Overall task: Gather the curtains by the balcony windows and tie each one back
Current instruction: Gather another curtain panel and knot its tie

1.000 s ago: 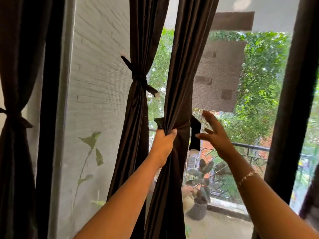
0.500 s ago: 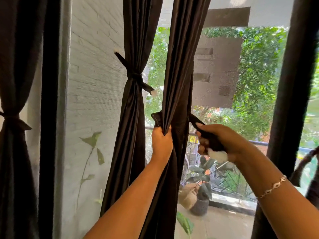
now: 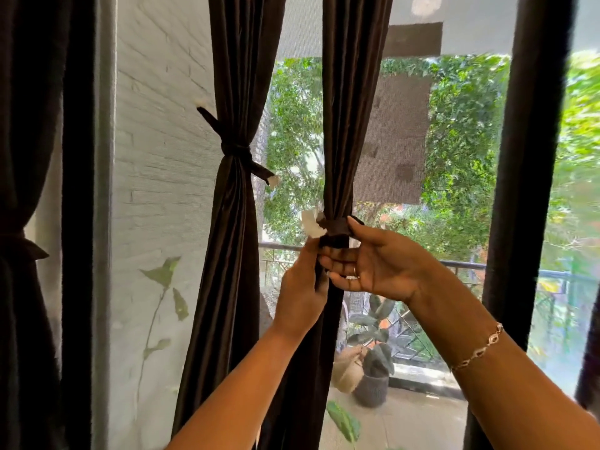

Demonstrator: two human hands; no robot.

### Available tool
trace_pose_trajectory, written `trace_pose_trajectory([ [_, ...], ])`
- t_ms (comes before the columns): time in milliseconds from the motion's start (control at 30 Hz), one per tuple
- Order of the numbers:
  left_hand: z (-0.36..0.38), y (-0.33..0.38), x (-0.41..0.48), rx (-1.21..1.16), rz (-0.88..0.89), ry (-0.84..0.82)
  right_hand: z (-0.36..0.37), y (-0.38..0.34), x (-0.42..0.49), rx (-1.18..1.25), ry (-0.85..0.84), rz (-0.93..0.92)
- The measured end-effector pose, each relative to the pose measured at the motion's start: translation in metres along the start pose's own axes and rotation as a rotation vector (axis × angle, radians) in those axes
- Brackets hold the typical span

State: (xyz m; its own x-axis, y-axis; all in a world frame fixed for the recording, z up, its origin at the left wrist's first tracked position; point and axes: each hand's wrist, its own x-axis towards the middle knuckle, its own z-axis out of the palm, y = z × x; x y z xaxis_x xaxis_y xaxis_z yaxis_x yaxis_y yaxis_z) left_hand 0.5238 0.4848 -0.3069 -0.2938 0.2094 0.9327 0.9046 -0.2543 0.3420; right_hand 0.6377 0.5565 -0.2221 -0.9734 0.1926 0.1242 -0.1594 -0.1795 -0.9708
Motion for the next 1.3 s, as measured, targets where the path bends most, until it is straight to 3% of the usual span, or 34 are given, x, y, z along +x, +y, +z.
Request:
trace_pose_trajectory([
  [233, -0.013, 0.006, 0.006, -0.101, 0.067, -0.04, 0.003, -0.004, 0.006, -0.011, 0.091, -0.007],
  [433, -0.017, 0.005, 0.007, -0.287, -0.089, -0.099, 0.014, 0.004, 0.016, 0.005, 0.227, -0.055],
  [500, -0.016, 0.006, 0.011, -0.411, -0.29, 0.015, 0.017, 0.008, 0.02, -0.002, 0.25, -0.089],
  [600, -0.017, 0.016, 0.022, -0.505, -0.496, 0.326, 0.022, 0.015, 0.024, -0.018, 0.257, -0.147],
  [733, -0.038, 0.032, 0.038, -0.476, -0.352, 0.554, 0.017, 0.019, 0.023, -0.011, 0.318, -0.224],
  [767, -0.043, 0.037, 0.042, -0.41, -0.25, 0.519, 0.015, 0.019, 0.022, -0.012, 0.334, -0.242],
  [833, -0.049, 0.049, 0.05, -0.231, -0.067, 0.243, 0.013, 0.018, 0.019, -0.041, 0.361, -0.274],
  [933, -0.042, 0.059, 0.062, 0.211, -0.042, -0.348, 0.01, 0.017, 0.015, -0.118, 0.368, -0.304],
  [1000, -0.036, 0.06, 0.067, 0.414, -0.039, -0.563, 0.008, 0.017, 0.012, -0.138, 0.353, -0.292],
  [1133, -0.034, 0.066, 0.082, 0.373, -0.014, -0.552, 0.003, 0.021, 0.01, -0.143, 0.324, -0.344],
  [1300, -0.029, 0.069, 0.09, 0.298, -0.023, -0.488, -0.001, 0.045, 0.008, -0.152, 0.331, -0.563],
])
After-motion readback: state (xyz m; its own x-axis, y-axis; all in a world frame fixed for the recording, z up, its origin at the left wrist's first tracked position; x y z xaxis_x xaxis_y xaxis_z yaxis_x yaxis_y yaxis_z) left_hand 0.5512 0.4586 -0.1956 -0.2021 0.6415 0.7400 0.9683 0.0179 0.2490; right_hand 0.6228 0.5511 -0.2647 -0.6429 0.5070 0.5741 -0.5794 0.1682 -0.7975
